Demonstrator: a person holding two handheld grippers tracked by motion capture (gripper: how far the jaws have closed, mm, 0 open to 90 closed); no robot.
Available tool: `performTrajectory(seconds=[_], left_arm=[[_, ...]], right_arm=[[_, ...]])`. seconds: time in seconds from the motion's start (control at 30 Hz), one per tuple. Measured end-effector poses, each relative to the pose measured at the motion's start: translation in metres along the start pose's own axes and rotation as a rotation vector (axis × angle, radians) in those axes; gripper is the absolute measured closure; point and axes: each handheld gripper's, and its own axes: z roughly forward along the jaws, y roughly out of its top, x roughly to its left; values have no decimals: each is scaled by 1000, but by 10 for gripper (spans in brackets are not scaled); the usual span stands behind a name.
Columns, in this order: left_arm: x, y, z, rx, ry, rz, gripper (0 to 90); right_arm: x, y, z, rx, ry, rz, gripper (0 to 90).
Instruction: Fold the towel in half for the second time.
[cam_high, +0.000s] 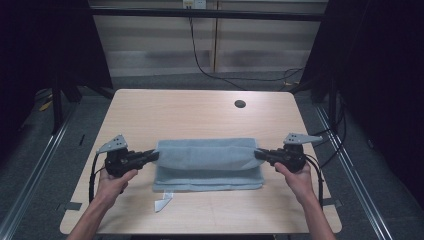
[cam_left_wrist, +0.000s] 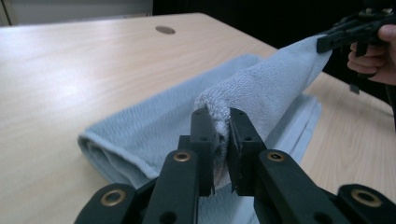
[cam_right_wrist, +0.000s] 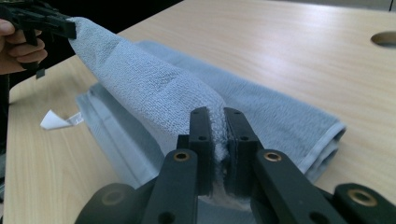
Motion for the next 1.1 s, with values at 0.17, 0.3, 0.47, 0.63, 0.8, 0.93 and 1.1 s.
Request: performTrajectory(seconds=[0.17, 0.3, 0.47, 0.63, 0.8, 0.93, 1.1], left_arm=[[-4, -14, -3, 49, -11, 1, 819], [-6, -28, 0, 97, -5, 3, 818], [-11, -37, -2, 130, 0, 20, 800], [-17, -43, -10, 127, -22, 12, 732], [-21, -34, -22, 63, -16, 3, 620], [-12, -23, -22, 63, 40, -33, 468], [9, -6, -24, 24, 139, -104, 368]], right_arm=[[7, -14, -2, 37, 5, 2, 812], [11, -26, -1, 85, 7, -5, 804], [13, -38, -5, 121, 2, 9, 742], [19, -43, -10, 130, 8, 15, 661], [29, -39, -18, 81, 24, 13, 608], [29, -30, -17, 67, -18, 13, 511], [17, -14, -13, 14, -99, 36, 411]])
